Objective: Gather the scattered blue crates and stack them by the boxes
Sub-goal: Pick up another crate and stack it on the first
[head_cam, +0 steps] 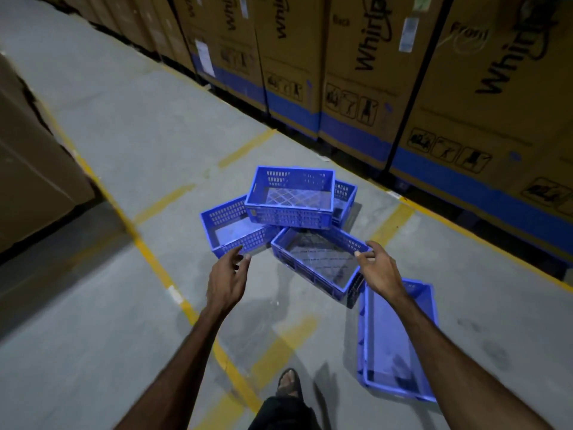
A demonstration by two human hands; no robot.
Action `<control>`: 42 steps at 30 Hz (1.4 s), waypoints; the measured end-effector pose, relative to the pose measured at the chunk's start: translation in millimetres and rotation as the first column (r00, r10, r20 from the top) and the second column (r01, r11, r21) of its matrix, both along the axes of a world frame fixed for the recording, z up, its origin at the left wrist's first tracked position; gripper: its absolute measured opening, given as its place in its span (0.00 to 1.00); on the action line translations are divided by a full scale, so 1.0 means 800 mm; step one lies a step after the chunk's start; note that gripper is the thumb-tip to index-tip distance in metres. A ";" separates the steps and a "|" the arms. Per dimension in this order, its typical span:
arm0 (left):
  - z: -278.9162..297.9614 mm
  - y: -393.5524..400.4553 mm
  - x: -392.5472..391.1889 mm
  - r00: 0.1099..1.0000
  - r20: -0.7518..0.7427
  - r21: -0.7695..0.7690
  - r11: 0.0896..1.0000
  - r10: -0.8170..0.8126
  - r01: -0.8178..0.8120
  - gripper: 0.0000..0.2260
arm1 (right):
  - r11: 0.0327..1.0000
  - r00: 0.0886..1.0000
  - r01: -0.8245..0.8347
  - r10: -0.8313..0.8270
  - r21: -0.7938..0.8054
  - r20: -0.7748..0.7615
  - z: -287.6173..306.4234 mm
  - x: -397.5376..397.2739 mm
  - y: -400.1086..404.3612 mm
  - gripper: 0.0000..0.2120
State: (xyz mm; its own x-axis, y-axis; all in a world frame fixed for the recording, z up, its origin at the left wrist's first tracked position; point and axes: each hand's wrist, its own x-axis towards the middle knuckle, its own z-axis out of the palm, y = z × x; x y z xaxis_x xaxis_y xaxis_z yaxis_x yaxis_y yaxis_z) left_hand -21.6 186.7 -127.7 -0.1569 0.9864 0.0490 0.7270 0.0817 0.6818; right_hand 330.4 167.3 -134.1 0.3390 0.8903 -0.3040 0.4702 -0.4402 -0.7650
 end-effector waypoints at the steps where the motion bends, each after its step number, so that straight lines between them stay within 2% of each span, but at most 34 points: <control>1: 0.001 0.023 -0.004 1.000 -0.010 -0.006 1.000 -0.014 0.014 0.20 | 1.000 1.000 0.016 -0.016 -0.001 0.003 0.002 -0.004 0.019 0.25; 5: 0.002 0.116 -0.016 0.998 -0.012 -0.019 0.998 -0.066 0.066 0.21 | 0.998 0.998 0.056 -0.056 0.015 0.014 0.006 -0.014 0.098 0.25; 12: -0.006 0.241 -0.017 0.994 -0.009 -0.022 0.994 -0.105 0.105 0.31 | 0.996 0.996 0.087 -0.087 -0.001 0.009 0.013 -0.010 0.225 0.24; 15: -0.016 0.298 -0.007 0.993 -0.039 -0.030 0.994 -0.111 0.110 0.29 | 0.997 0.996 0.079 -0.079 0.004 0.026 0.005 0.001 0.292 0.24; 20: -0.042 0.396 0.012 0.994 -0.074 -0.035 0.996 -0.086 0.083 0.18 | 1.000 0.999 0.026 -0.026 -0.010 0.034 -0.022 0.031 0.411 0.23; 27: -0.111 0.534 0.037 0.993 -0.114 -0.065 0.998 -0.026 0.019 0.23 | 0.998 0.998 -0.018 0.022 -0.062 0.055 -0.100 0.076 0.563 0.22; 32: -0.172 0.610 0.034 0.992 -0.108 -0.103 0.994 -0.058 0.047 0.32 | 0.996 0.999 -0.020 0.023 -0.085 0.032 -0.172 0.093 0.635 0.22; 42: -0.352 0.723 -0.006 0.991 -0.128 -0.088 0.996 -0.042 0.031 0.30 | 0.995 0.997 0.000 0.008 -0.104 0.078 -0.349 0.103 0.744 0.23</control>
